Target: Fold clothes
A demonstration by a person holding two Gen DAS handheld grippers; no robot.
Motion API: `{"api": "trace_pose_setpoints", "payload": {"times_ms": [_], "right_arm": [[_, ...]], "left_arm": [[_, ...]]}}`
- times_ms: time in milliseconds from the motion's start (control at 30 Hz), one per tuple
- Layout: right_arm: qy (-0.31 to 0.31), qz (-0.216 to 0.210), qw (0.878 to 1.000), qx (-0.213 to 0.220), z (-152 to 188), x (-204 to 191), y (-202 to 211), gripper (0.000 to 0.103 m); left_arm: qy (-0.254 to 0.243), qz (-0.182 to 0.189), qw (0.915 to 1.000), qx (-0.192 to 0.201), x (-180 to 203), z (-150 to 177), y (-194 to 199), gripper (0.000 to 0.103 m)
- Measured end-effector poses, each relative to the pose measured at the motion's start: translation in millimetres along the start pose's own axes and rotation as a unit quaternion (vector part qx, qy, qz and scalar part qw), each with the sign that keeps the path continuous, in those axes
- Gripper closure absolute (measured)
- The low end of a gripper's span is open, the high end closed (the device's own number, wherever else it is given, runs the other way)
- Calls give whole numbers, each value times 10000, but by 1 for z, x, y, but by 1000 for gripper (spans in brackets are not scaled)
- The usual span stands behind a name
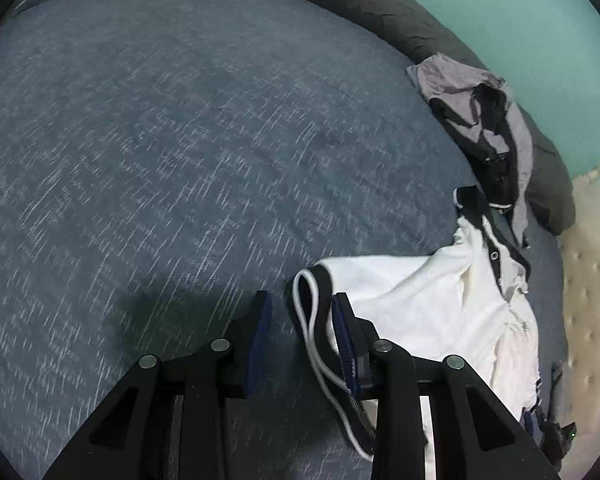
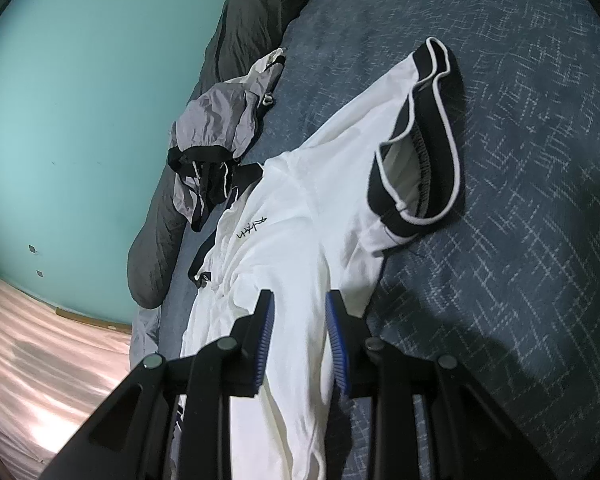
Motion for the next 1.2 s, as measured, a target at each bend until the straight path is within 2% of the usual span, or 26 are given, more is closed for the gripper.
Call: {"api": "trace_pose_setpoints", "payload": {"times_ms": [33, 67, 100, 200, 367, 433, 667, 900, 1067, 1200], "right_arm": [[6, 10, 10000, -13, 1, 0, -1, 76], [13, 12, 10000, -26, 1, 0, -2, 76], [32, 18, 10000, -34, 2, -1, -2, 76], [67, 25, 10000, -51, 4, -2, -3, 76], [78, 33, 9999, -76, 5, -3, -5, 76], [82, 30, 9999, -77, 5, -3, -5, 76], [69, 32, 10000, -59, 4, -3, -4, 76], [60, 66, 9999, -68, 3, -1, -6, 76], [66, 89, 9999, -59, 3, -1, -5, 76], [49, 141, 9999, -32, 2, 1, -4, 76]], "left_arm": [[31, 49, 10000, 42, 0, -2, 0, 75], [48, 68, 9999, 74, 0, -3, 0, 96], [38, 53, 9999, 95, -1, -4, 2, 100], [-41, 30, 9997, 234, 0, -7, 10, 100], [-30, -93, 9972, 739, -4, -17, 39, 100], [-40, -188, 9966, 796, -8, -21, 42, 100], [61, -412, 9974, 592, -19, -30, 19, 100], [261, -542, 9974, 397, -26, -25, 2, 100], [132, -531, 9983, 189, -21, -15, -1, 100], [319, -345, 9988, 109, -25, -16, 5, 98]]}}
Point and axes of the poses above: each gripper's, at about its wrist camera, not at the fingertips, and y roughly against the way its jaws point, x to its right, z to its underside, the point moved 3 cm from there along -y, roughly the way its jaws point, and after that the axes turned 2 degrees about x, right-handed, at the moved point
